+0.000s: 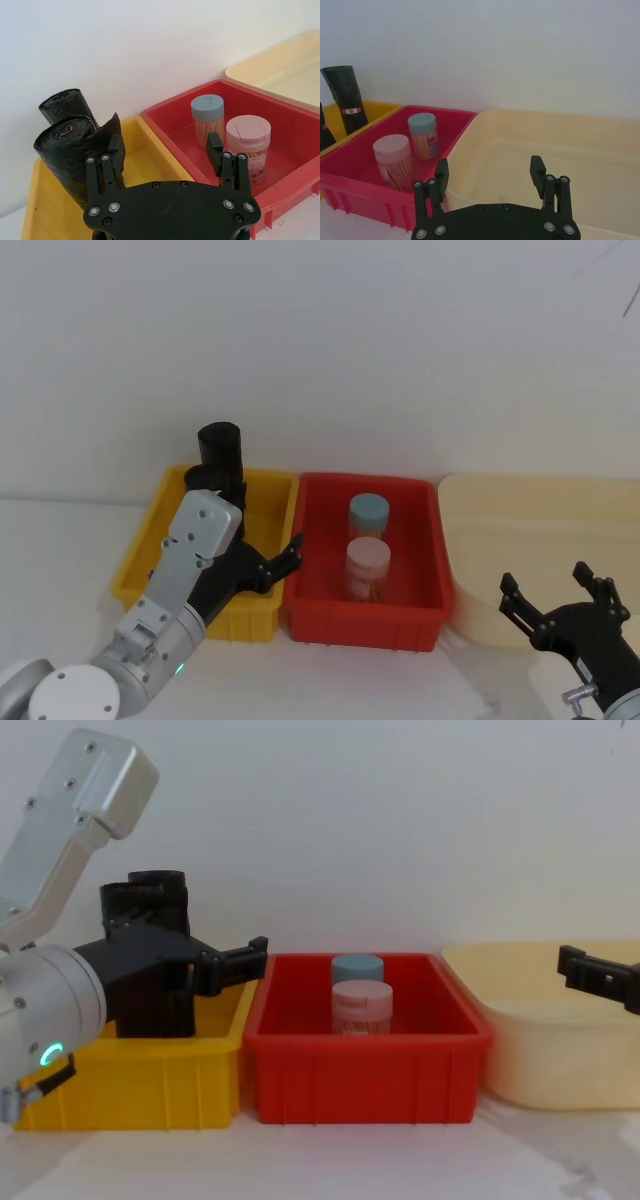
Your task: Pick up the garbage bag with the one hand and transfer it to the other hand.
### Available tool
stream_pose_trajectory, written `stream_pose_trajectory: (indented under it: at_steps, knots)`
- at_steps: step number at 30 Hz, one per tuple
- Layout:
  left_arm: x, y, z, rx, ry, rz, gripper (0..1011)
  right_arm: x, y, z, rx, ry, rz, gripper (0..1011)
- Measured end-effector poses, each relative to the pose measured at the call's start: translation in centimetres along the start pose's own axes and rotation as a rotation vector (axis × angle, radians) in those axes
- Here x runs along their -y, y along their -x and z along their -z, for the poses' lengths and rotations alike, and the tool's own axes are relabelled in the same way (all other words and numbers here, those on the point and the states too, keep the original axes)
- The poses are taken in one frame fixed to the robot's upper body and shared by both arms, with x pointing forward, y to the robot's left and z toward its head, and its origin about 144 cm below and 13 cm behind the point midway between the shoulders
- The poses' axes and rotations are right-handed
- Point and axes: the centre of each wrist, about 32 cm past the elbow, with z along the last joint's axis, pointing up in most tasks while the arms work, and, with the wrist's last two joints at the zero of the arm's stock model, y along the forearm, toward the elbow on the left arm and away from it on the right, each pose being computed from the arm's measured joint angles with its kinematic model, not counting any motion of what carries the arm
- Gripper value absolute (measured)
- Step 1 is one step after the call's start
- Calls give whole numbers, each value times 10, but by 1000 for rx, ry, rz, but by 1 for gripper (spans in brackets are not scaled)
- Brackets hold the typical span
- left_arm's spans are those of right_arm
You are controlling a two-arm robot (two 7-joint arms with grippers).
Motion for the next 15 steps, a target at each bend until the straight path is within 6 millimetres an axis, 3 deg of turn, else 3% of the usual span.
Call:
stream_pose_trajectory:
  at_steps: [15]
  knots:
    - [0, 0, 0, 0, 0, 0, 1000, 0, 0, 0, 0, 0, 0, 1001]
